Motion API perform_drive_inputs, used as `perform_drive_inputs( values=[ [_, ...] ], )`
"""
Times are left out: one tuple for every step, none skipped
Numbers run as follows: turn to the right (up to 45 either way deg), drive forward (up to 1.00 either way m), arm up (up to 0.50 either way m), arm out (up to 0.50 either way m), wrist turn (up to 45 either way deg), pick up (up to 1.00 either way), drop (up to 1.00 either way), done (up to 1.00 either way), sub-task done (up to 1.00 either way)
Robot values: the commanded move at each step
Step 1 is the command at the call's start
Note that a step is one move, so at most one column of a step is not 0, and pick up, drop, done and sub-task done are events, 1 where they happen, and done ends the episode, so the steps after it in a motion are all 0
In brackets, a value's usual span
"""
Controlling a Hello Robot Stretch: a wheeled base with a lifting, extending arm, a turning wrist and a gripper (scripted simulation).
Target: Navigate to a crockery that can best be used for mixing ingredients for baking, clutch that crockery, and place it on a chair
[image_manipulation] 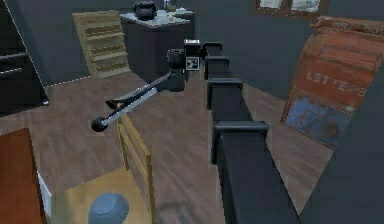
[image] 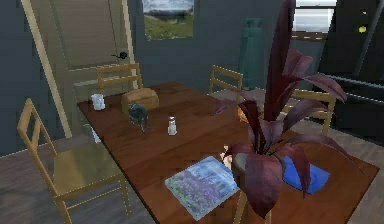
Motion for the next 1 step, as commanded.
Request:
perform_drive_inputs(
  values=[
    [0.0,0.0,0.0,0.0,0.0,0.0,0.0,1.0,0.0]
  ],
)
